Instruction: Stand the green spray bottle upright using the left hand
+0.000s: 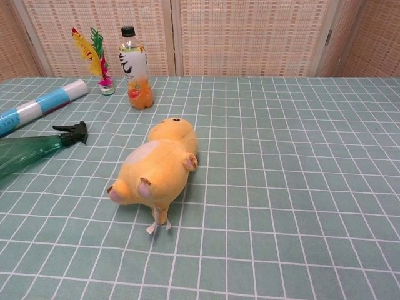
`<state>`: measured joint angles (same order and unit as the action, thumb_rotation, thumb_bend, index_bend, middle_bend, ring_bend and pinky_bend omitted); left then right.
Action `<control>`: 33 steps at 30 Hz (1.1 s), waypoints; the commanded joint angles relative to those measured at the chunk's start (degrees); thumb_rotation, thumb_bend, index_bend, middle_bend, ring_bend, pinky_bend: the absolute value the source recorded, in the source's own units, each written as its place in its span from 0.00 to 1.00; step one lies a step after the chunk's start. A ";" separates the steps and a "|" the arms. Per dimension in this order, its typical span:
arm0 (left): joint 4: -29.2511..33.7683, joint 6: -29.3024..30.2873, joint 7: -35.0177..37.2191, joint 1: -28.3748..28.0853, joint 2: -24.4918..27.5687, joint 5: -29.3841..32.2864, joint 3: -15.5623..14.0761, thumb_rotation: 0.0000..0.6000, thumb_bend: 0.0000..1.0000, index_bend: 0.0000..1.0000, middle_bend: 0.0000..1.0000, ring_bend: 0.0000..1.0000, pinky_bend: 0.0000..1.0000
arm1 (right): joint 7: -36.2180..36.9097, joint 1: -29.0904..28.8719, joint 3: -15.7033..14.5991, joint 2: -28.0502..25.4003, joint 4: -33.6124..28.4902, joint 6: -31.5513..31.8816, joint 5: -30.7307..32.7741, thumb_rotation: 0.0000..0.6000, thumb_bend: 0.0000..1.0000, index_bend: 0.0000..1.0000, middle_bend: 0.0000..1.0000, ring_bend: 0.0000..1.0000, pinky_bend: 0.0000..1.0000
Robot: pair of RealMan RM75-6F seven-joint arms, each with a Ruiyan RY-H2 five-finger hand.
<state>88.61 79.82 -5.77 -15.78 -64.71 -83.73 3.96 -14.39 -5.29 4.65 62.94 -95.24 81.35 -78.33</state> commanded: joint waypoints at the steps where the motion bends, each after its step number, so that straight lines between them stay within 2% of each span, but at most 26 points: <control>1: -0.17 0.03 0.15 0.24 0.06 0.03 -0.10 1.00 0.18 0.02 0.12 0.01 0.05 | -0.29 -0.14 -0.03 0.02 -0.14 -0.05 -0.17 1.00 0.00 0.10 0.06 0.00 0.00; 18: -0.03 -1.77 3.16 0.12 0.19 0.99 0.52 1.00 0.18 0.03 0.12 0.01 0.05 | -0.97 -0.32 -0.06 0.17 -0.66 -0.13 -0.14 1.00 0.00 0.10 0.06 0.00 0.00; 22: 5.19 -3.80 0.05 -0.80 1.92 3.03 1.35 1.00 0.18 0.05 0.10 0.01 0.06 | -1.55 -0.51 0.19 0.14 -1.15 -0.69 0.89 1.00 0.00 0.10 0.06 0.00 0.00; 25: 14.55 -9.59 -7.00 -3.77 5.79 7.22 2.35 1.00 0.18 0.05 0.09 0.00 0.06 | -2.97 -0.64 0.26 0.45 -0.90 -0.22 0.62 1.00 0.00 0.10 0.06 0.00 0.00; 28: 23.60 -14.35 -19.23 -8.72 7.68 14.95 4.93 1.00 0.18 0.07 0.09 0.01 0.08 | -3.24 -0.74 0.15 0.74 -0.72 -0.10 0.21 1.00 0.00 0.10 0.06 0.00 0.00; 31: 30.02 -15.12 -35.63 -14.94 6.33 28.40 7.35 1.00 0.18 0.06 0.09 0.01 0.09 | -2.24 -0.77 0.26 0.55 -0.80 -0.35 0.44 1.00 0.00 0.10 0.06 0.00 0.00; 33: 31.79 -11.22 -45.31 -19.69 2.66 38.61 9.58 1.00 0.18 0.06 0.10 0.02 0.09 | -1.67 -0.82 0.22 0.32 -0.66 -0.71 0.56 1.00 0.00 0.10 0.06 0.00 0.00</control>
<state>110.66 68.85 -30.11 -25.07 -59.83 -64.95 8.69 -16.32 -6.06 4.87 63.37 -95.98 80.82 -77.85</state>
